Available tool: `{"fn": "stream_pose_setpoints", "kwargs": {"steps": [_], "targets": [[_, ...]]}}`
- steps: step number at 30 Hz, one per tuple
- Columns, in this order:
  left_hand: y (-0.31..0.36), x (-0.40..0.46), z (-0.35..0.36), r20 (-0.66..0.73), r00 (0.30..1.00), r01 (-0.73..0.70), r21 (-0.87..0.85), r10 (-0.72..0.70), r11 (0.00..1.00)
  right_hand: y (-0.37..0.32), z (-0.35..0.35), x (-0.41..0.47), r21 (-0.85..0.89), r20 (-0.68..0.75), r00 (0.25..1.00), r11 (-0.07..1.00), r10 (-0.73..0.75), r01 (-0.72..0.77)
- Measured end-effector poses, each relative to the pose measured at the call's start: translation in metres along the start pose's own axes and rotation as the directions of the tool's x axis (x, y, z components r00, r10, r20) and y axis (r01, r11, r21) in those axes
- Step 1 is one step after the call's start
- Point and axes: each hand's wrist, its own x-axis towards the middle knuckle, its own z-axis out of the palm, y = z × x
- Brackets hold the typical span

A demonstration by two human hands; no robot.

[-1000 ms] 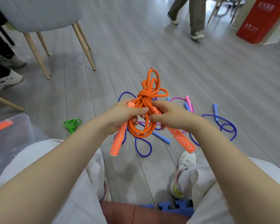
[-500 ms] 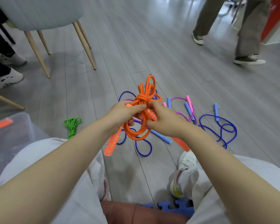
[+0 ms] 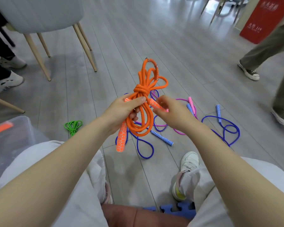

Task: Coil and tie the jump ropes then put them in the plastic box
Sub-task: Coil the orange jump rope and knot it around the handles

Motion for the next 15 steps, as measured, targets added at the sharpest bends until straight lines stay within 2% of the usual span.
{"fn": "stream_pose_setpoints", "kwargs": {"steps": [4, 6, 9, 11, 12, 13, 15], "targets": [[0.003, -0.004, 0.003, 0.071, 0.997, -0.039, -0.037, 0.042, 0.999, -0.001, 0.012, 0.003, 0.215, 0.046, 0.999, 0.977, 0.006, -0.016], [0.004, -0.002, 0.001, 0.082, 0.996, -0.027, -0.093, 0.035, 0.995, -0.002, 0.02, 0.003, 0.392, 0.109, 0.994, 0.918, 0.015, -0.057], [0.005, 0.001, -0.004, 0.042, 0.999, -0.025, -0.124, 0.031, 0.992, -0.007, 0.022, 0.004, 0.635, 0.244, 0.968, 0.746, 0.054, -0.201], [0.004, 0.002, -0.005, 0.009, 0.999, -0.048, -0.111, 0.049, 0.993, -0.01, 0.022, 0.005, 0.777, 0.363, 0.93, 0.535, 0.049, -0.332], [0.003, 0.001, -0.005, -0.004, 0.998, -0.056, -0.101, 0.056, 0.993, -0.011, 0.022, 0.005, 0.807, 0.408, 0.913, 0.466, 0.002, -0.361], [0.002, 0.001, -0.004, -0.017, 0.998, -0.061, -0.097, 0.06, 0.993, -0.011, 0.025, 0.006, 0.814, 0.421, 0.905, 0.462, -0.054, -0.351], [0.002, 0.0, -0.002, -0.032, 0.997, -0.068, -0.121, 0.064, 0.99, -0.015, 0.034, 0.003, 0.803, 0.407, 0.905, 0.521, -0.126, -0.289]]}}
